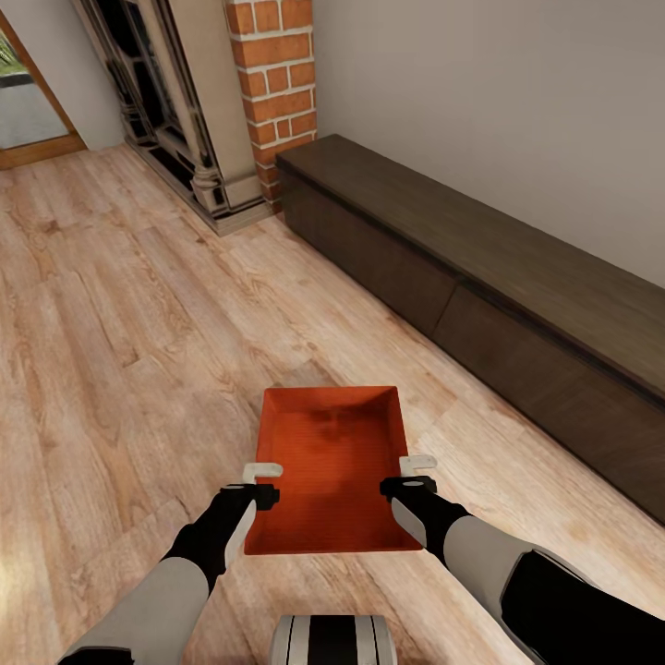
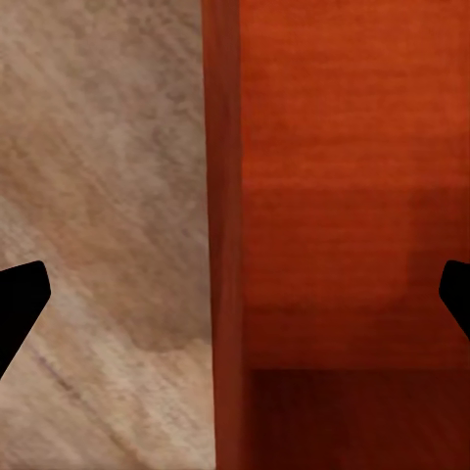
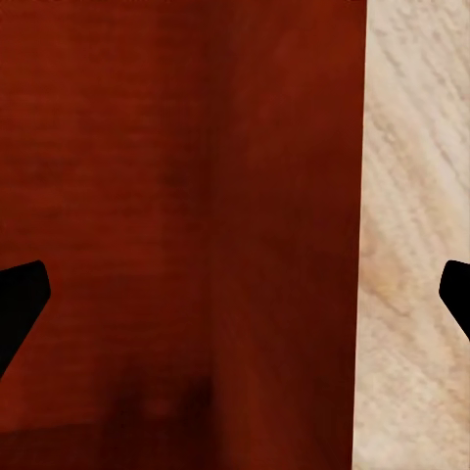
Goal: Move the two storage containers from the living room to the garage. In the garage, place one container on the floor and stack the other container on top of it (either order is fine).
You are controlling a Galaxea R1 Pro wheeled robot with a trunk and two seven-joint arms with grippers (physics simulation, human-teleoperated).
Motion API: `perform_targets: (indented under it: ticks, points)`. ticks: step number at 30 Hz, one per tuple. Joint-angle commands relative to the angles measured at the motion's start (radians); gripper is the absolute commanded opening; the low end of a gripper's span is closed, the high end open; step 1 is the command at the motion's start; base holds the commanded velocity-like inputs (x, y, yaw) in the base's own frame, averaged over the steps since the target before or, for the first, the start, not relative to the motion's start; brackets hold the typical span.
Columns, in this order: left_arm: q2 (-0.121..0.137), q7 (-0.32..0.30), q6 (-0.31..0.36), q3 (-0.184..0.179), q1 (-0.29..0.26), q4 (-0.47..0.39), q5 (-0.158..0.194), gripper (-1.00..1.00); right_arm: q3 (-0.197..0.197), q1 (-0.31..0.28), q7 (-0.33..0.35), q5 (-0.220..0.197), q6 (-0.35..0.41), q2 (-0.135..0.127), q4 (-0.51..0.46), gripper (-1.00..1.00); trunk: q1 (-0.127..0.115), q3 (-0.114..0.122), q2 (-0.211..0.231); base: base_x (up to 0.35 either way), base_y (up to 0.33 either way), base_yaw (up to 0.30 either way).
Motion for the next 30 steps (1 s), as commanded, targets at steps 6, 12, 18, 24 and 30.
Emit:
perform_targets:
  ticks: [6,12,18,24,30]
  points:
    - [0.000,0.000,0.006,0.003,0.000,-0.002,-0.003,1.00,0.009,0.000,-0.006,-0.004,0.007,0.000,-0.002,1.00,0.000,-0.001,0.000,0.000,0.000,0.000]
    - [0.000,0.000,0.006,0.005,0.000,-0.002,-0.003,1.00,0.009,0.000,-0.006,-0.004,0.007,0.000,-0.002,1.00,0.000,-0.001,0.000,0.000,0.000,0.000]
    - [0.001,-0.001,0.006,0.007,0.000,-0.002,-0.003,1.00,0.009,0.000,-0.006,-0.004,0.008,0.000,-0.002,1.00,0.000,-0.001,0.000,0.000,0.000,0.000]
    - [0.001,-0.002,0.006,0.007,0.000,-0.002,-0.002,1.00,0.010,0.000,-0.006,-0.004,0.008,0.000,-0.001,1.00,0.004,-0.004,-0.007,0.000,0.000,0.000]
    - [0.001,-0.002,0.006,0.007,0.000,-0.001,-0.003,1.00,0.010,0.000,-0.006,-0.004,0.008,0.000,-0.002,1.00,0.023,-0.019,-0.042,0.000,0.000,0.000]
